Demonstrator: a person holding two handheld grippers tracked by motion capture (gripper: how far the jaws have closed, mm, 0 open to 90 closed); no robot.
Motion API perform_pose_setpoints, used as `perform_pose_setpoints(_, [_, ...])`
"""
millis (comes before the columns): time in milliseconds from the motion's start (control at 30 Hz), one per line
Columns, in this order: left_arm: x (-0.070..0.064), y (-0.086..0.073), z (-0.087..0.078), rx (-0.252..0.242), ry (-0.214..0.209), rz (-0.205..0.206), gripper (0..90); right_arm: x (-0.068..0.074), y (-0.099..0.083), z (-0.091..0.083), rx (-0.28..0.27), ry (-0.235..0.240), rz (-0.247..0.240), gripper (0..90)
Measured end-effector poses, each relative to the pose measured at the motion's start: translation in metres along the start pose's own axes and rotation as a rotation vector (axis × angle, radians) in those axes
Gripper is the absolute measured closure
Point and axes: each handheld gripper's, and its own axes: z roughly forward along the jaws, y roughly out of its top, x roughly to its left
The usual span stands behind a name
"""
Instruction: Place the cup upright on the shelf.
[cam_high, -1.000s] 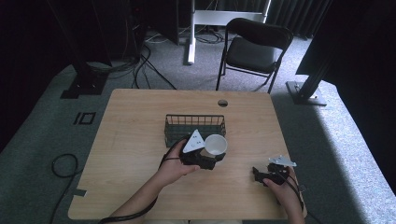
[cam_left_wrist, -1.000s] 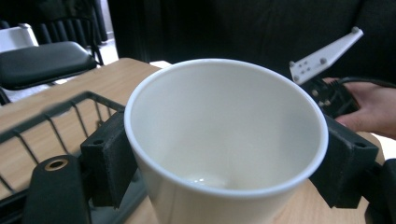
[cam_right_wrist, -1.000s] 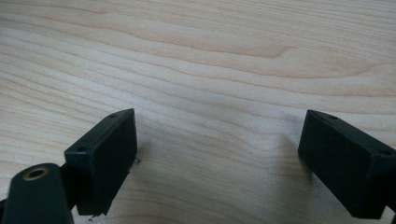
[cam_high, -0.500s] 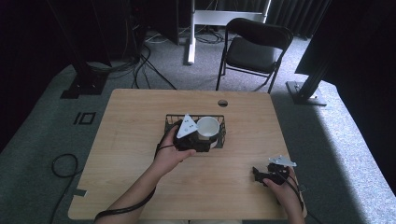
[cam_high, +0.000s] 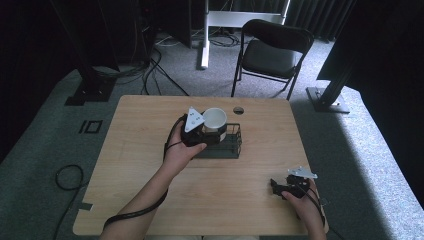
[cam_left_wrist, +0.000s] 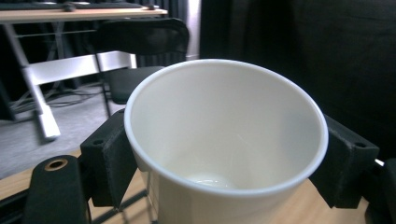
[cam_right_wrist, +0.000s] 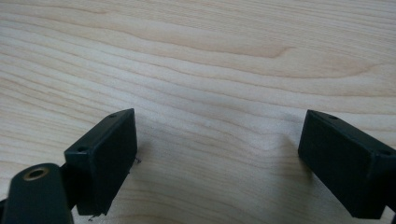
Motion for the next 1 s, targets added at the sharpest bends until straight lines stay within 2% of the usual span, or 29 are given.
perform_pose_setpoints(100, [0.004,-0.002,0.003,0.006,0.040,-0.026,20.1,0.000,0.000,0.000,-0.001,0.000,-0.001,11.3])
perform_pose_setpoints(167, [0.006,-0.004,0.006,0.010,0.079,-0.022,20.1,0.000,0.000,0.000,0.000,0.000,-0.001,11.3])
perform_pose_setpoints(300, [0.010,-0.008,0.012,0.018,0.130,-0.063,20.1,0.000,0.000,0.000,0.000,0.000,-0.001,11.3])
perform_pose_setpoints(367, [0.011,-0.012,0.016,0.032,0.130,-0.087,20.1,0.000,0.000,0.000,-0.001,0.000,-0.001,11.3])
perform_pose_setpoints(533, [0.016,-0.023,0.024,0.068,0.169,-0.089,20.1,0.000,0.000,0.000,0.001,0.001,-0.001,11.3])
perform_pose_setpoints(667, [0.018,-0.032,0.030,0.068,0.186,-0.107,20.1,0.000,0.000,0.000,0.001,0.001,-0.001,11.3])
perform_pose_setpoints(800, [0.017,-0.042,0.034,0.070,0.228,-0.115,20.1,0.000,0.000,0.000,0.001,0.001,-0.001,11.3])
perform_pose_setpoints(867, [0.016,-0.047,0.037,0.077,0.224,-0.117,20.1,0.000,0.000,0.000,0.001,0.001,-0.001,11.3])
perform_pose_setpoints(967, [0.013,-0.052,0.040,0.096,0.222,-0.090,20.1,0.000,0.000,0.000,0.001,0.001,-0.001,11.3])
perform_pose_setpoints(1000, [0.012,-0.053,0.041,0.097,0.219,-0.099,20.1,0.000,0.000,0.000,0.001,0.001,-0.001,11.3])
